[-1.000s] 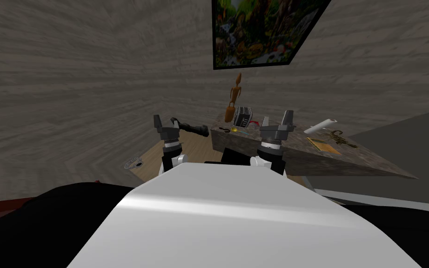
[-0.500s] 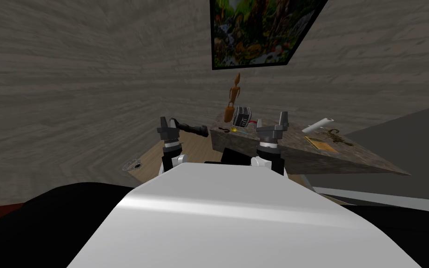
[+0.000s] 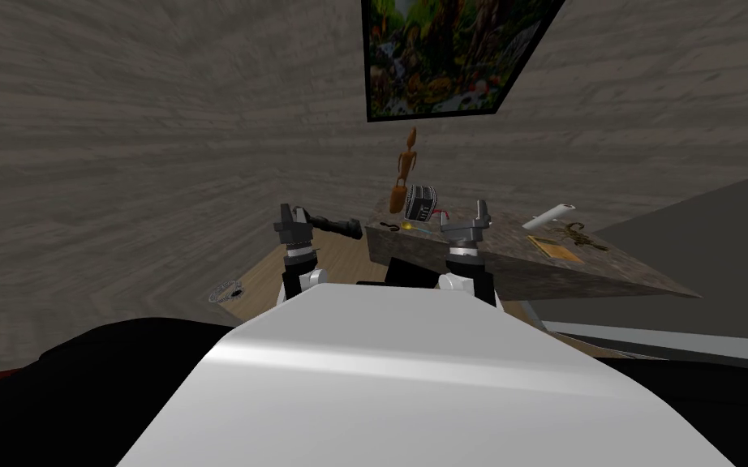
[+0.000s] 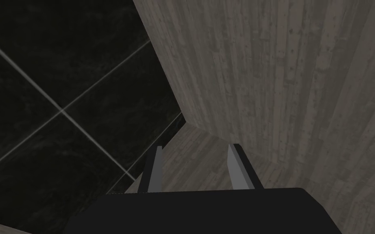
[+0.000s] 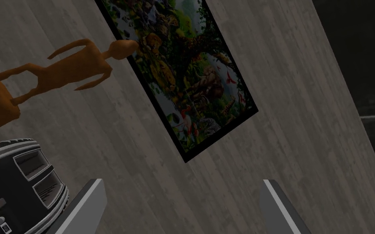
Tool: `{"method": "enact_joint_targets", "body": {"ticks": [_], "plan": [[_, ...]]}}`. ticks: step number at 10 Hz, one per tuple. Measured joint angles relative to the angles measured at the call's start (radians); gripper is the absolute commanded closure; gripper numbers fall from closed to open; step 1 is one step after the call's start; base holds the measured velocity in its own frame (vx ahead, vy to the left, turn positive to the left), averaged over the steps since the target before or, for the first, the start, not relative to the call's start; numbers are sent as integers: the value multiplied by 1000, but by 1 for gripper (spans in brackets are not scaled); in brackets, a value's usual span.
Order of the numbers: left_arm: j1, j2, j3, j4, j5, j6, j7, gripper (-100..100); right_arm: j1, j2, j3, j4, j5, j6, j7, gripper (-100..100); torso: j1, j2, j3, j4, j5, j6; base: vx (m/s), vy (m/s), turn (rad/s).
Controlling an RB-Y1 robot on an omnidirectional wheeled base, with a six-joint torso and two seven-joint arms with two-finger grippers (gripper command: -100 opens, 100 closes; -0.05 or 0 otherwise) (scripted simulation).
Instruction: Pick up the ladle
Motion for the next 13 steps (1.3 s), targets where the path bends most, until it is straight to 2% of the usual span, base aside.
{"method": "enact_joint_targets", "body": {"ticks": [2,4,8,13], "plan": [[0,0,0,0,0,0,0,0,-19,-25,-6,18,-38,41,-59,-100,0,0,0,0,0,0,10,9,-45],[0,0,0,0,0,0,0,0,-13,-34,0,25,-53,54,-107,-100,0,0,0,0,0,0,5,5,-25],[0,0,0,0,0,0,0,0,-28,-77,5,51,-129,131,-215,-100,0,0,0,0,0,0,9,11,-33],[0,0,0,0,0,0,0,0,-30,-127,7,76,-204,191,-344,-100,0,0,0,0,0,0,10,12,-36]]}}
